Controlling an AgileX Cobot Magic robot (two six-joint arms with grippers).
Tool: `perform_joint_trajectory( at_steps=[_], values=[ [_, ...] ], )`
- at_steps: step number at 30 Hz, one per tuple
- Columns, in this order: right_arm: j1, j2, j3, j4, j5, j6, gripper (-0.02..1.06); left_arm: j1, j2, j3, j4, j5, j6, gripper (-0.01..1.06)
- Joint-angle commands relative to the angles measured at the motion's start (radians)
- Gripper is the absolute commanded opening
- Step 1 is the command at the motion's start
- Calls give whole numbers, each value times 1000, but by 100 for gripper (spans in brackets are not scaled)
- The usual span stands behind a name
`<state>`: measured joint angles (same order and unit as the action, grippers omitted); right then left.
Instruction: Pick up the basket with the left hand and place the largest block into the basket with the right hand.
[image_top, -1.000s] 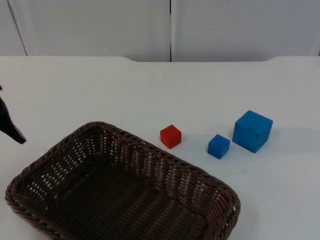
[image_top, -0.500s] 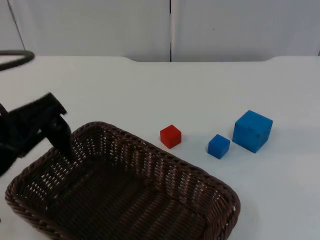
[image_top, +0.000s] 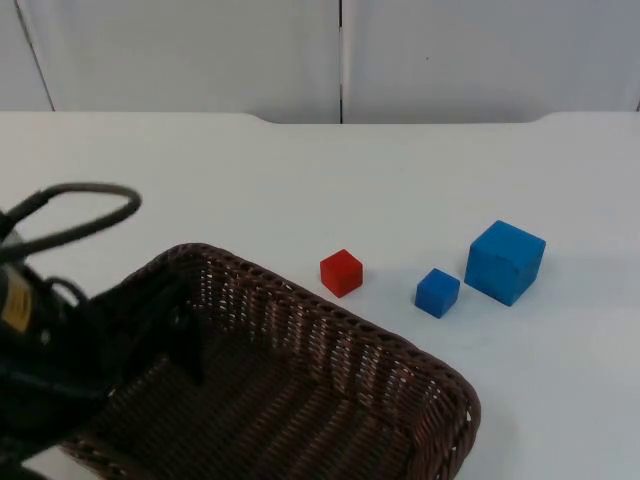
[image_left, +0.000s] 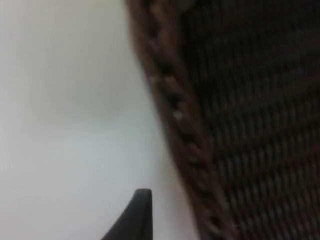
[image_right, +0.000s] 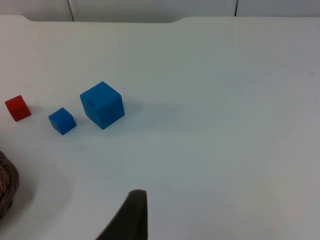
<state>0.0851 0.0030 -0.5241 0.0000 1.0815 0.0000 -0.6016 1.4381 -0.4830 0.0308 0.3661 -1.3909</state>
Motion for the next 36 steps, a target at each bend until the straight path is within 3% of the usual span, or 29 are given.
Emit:
perform_joint_trajectory(
  at_steps=[1, 13, 16, 29, 33, 36],
  values=[
    [-3, -3, 8, 0, -3, 0, 105, -6, -5, 73, -22, -73, -22, 105],
    [-3, -3, 8, 0, -3, 0, 105, -41, 67, 129, -41, -204, -35, 105],
    [-3, -3, 8, 0, -3, 0, 105, -49, 84, 129, -49, -276, -38, 105],
    [-3, -3, 8, 0, -3, 0, 105, -49, 167, 129, -41, -335, -38, 105],
    [-3, -3, 8, 0, -3, 0, 105, -49, 167, 129, -41, -348, -38, 101],
    [-3, -3, 8, 0, -3, 0, 105, -49, 168, 129, -41, -348, -38, 88]
  ],
)
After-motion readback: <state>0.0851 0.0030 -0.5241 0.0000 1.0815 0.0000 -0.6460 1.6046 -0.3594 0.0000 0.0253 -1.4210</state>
